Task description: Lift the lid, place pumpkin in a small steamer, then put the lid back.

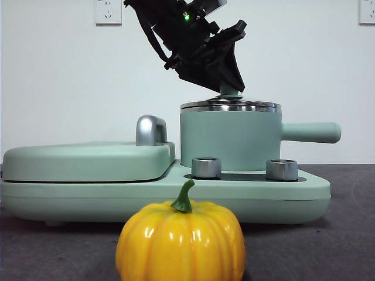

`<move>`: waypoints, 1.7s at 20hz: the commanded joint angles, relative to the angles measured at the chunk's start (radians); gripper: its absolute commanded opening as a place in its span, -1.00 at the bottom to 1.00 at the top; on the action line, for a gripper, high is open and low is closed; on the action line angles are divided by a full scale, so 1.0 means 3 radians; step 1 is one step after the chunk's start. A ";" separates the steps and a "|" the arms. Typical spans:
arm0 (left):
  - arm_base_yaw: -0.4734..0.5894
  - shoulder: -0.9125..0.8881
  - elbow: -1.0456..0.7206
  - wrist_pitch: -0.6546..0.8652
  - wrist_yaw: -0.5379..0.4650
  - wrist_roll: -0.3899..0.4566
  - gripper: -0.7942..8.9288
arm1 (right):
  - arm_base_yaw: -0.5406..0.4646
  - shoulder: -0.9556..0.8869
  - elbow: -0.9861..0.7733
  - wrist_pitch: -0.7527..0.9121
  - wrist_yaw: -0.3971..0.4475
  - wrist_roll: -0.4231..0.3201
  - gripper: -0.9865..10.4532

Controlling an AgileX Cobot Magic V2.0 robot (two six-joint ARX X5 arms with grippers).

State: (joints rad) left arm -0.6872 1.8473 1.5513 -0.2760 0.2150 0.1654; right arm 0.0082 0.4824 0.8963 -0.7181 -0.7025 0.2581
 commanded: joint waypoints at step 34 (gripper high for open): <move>0.0966 -0.0659 0.1013 -0.1872 0.0006 -0.0028 -0.80 | 0.2908 0.2640 0.0774 -0.0921 0.1770 0.0168 0.14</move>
State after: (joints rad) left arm -0.3904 1.6585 1.8351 -0.8646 0.2123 0.1463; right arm 0.8749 1.2682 1.1072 -0.9951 -0.1783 0.2874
